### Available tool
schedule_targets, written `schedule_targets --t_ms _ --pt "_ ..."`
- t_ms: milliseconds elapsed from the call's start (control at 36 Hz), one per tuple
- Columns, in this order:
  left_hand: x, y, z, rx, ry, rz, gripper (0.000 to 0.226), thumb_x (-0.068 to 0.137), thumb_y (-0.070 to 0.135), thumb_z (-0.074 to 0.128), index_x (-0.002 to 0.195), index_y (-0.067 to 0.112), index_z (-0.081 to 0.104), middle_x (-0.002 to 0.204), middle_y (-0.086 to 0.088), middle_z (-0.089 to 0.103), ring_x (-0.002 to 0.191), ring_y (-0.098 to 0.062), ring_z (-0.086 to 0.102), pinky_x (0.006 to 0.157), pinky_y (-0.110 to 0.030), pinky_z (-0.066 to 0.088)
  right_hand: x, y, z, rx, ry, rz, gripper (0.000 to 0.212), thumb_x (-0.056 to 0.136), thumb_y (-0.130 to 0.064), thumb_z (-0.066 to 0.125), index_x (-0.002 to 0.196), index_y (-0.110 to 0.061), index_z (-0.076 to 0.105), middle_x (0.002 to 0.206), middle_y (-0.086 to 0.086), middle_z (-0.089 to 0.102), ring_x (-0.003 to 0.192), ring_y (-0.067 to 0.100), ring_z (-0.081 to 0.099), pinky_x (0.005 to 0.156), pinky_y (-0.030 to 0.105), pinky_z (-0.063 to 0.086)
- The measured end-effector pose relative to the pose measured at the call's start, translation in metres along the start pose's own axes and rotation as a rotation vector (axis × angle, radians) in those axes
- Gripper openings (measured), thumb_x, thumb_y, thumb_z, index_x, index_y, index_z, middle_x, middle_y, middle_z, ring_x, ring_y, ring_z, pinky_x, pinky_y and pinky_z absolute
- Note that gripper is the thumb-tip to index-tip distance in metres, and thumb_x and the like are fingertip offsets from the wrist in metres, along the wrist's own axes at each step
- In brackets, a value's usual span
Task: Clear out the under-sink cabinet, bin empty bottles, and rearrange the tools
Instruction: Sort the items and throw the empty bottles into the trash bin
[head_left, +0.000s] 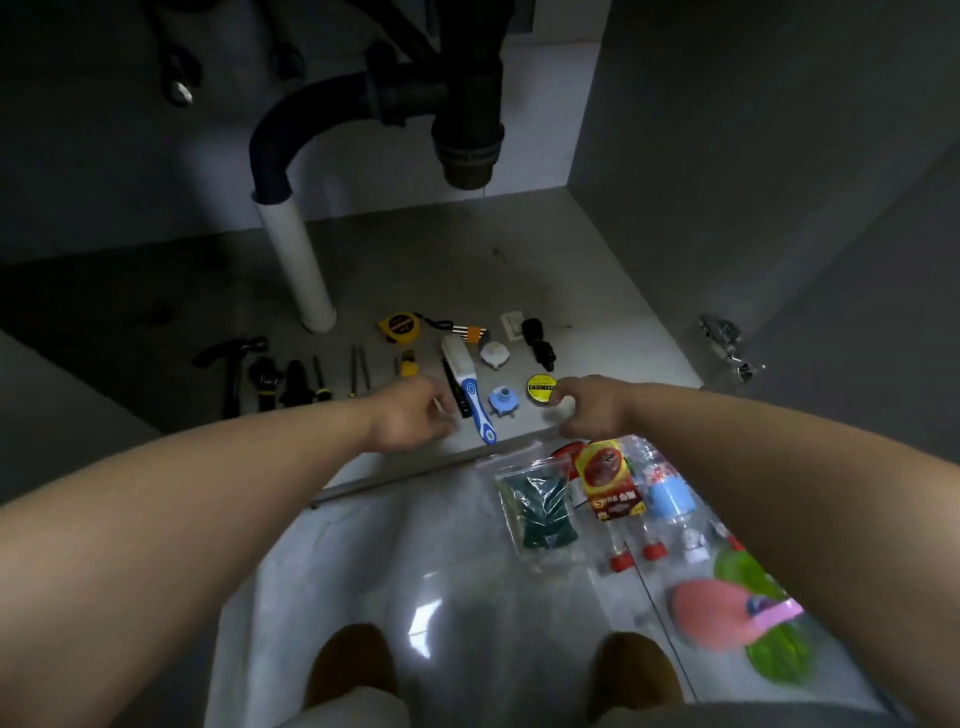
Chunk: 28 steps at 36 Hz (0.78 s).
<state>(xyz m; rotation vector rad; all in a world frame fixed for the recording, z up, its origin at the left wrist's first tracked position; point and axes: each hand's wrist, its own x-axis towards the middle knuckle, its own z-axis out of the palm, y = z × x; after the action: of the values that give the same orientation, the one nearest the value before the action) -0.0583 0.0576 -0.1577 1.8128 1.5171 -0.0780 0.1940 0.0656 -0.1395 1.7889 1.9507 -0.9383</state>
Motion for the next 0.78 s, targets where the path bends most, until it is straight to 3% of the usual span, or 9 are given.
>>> schedule_targets --t_ms 139,306,417,472,500,556,639,722,778 --pt "0.029 -0.011 0.032 -0.072 0.065 0.114 0.013 0.094 0.019 0.066 0.107 0.023 0.067 0.104 0.006 0.069 0.098 -0.013 0.066 0.09 -0.027 0.052 0.052 0.008 0.019 0.026 0.151 0.008 0.069 0.087 -0.02 0.066 0.15 -0.023 0.037 0.137 0.017 0.04 0.117 0.042 0.054 0.1 0.039 0.049" --pt "0.055 -0.001 0.055 -0.256 0.103 0.151 0.021 0.093 0.009 0.063 0.111 0.019 0.069 0.1 0.003 0.068 0.091 -0.012 0.067 0.085 -0.027 0.054 0.094 0.014 0.043 -0.072 0.296 -0.029 0.067 0.083 -0.018 0.074 0.143 -0.026 0.045 0.143 0.011 0.038 0.115 0.037 0.057 0.096 0.041 0.052" --pt "0.069 0.01 0.063 -0.372 0.171 0.149 0.018 0.097 0.008 0.059 0.113 0.012 0.068 0.097 0.001 0.065 0.085 -0.009 0.063 0.075 -0.013 0.047 0.102 0.025 0.052 -0.064 0.371 -0.021 0.051 0.086 -0.017 0.07 0.131 -0.023 0.048 0.126 0.013 0.042 0.103 0.041 0.06 0.088 0.044 0.055" --pt "0.075 0.019 0.066 -0.452 0.22 0.118 0.019 0.098 0.011 0.062 0.117 0.012 0.066 0.097 0.0 0.068 0.08 -0.002 0.061 0.071 -0.007 0.047 0.1 0.032 0.054 0.039 0.395 -0.026 0.047 0.083 -0.023 0.072 0.124 -0.024 0.05 0.118 0.011 0.042 0.093 0.04 0.061 0.085 0.043 0.055" --pt "0.077 0.025 0.067 -0.537 0.229 0.098 0.023 0.098 0.012 0.064 0.121 0.011 0.064 0.101 -0.004 0.071 0.083 -0.006 0.065 0.077 -0.011 0.052 0.098 0.035 0.054 0.118 0.422 -0.047 0.046 0.081 -0.025 0.074 0.121 -0.025 0.051 0.114 0.009 0.043 0.089 0.038 0.06 0.082 0.042 0.055" --pt "0.079 0.037 0.07 -0.767 0.225 0.056 0.037 0.097 0.014 0.067 0.132 0.011 0.058 0.11 -0.009 0.073 0.092 -0.021 0.073 0.085 -0.034 0.061 0.091 0.038 0.052 0.311 0.497 -0.127 0.046 0.078 -0.027 0.077 0.116 -0.027 0.052 0.11 0.005 0.046 0.086 0.028 0.06 0.077 0.036 0.053" --pt "0.079 0.051 0.07 -0.99 0.2 0.007 0.05 0.096 0.025 0.07 0.141 0.019 0.051 0.116 -0.008 0.071 0.096 -0.022 0.074 0.078 -0.041 0.065 0.08 0.035 0.046 0.548 0.533 -0.256 0.05 0.076 -0.026 0.079 0.117 -0.027 0.051 0.107 0.0 0.054 0.083 0.012 0.06 0.066 0.02 0.049" --pt "0.085 0.058 0.068 -1.063 0.23 -0.024 0.036 0.097 0.021 0.068 0.132 0.014 0.062 0.116 -0.011 0.071 0.1 -0.023 0.073 0.081 -0.045 0.064 0.075 0.03 0.04 0.708 0.483 -0.296 0.058 0.076 -0.024 0.084 0.123 -0.027 0.049 0.102 -0.004 0.058 0.071 0.002 0.06 0.06 0.014 0.048" --pt "0.09 0.058 0.066 -1.067 0.287 -0.048 0.029 0.099 0.014 0.064 0.129 0.011 0.064 0.117 -0.014 0.071 0.101 -0.025 0.073 0.08 -0.04 0.064 0.078 0.029 0.037 0.863 0.391 -0.307 0.068 0.074 -0.023 0.087 0.13 -0.026 0.048 0.108 0.001 0.057 0.079 0.003 0.062 0.067 0.019 0.054"
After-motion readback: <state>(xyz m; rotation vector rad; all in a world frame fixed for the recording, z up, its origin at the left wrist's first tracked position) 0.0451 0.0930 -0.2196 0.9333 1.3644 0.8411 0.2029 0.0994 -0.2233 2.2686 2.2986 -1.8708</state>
